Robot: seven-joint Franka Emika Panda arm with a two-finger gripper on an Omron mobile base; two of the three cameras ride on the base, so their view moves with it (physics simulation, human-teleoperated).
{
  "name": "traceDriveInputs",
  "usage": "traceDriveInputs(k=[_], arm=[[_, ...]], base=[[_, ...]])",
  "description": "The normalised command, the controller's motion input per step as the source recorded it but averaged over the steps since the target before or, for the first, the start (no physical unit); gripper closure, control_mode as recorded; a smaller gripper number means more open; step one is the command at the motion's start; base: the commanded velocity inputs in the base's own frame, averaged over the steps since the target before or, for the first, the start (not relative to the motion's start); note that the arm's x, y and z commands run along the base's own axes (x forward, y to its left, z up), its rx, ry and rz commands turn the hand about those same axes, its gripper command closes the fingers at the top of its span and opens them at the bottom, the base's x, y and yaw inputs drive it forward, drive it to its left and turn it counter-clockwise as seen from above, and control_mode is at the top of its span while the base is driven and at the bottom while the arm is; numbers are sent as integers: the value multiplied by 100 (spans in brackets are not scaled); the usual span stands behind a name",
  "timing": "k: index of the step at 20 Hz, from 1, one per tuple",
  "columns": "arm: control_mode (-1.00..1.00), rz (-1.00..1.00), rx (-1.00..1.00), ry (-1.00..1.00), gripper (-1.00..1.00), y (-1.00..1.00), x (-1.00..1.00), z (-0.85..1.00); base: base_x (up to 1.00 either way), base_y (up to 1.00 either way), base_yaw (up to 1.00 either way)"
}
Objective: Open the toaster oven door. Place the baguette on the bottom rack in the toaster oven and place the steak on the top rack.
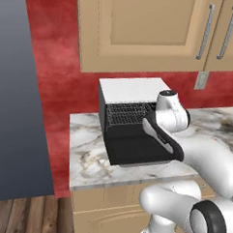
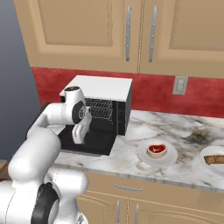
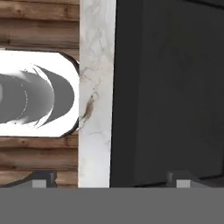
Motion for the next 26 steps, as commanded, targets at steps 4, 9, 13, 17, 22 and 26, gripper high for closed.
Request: traceDriveInputs(k=[4,9,13,17,22,26], arm=[[-100,28,47,0,-100,-23,-1,3],[-100,17,50,0,-100,20,1,3],[-100,2,46,-9,-100,46,5,20],[-100,-14,41,-19,-100,39,19,2],[-100,-25,39,0,-100,4,49,0],[-100,-26,33,0,-100,4,65,15]], base=[[0,0,0],[0,0,0],[0,0,0],[0,0,0],[0,0,0],[0,0,0]])
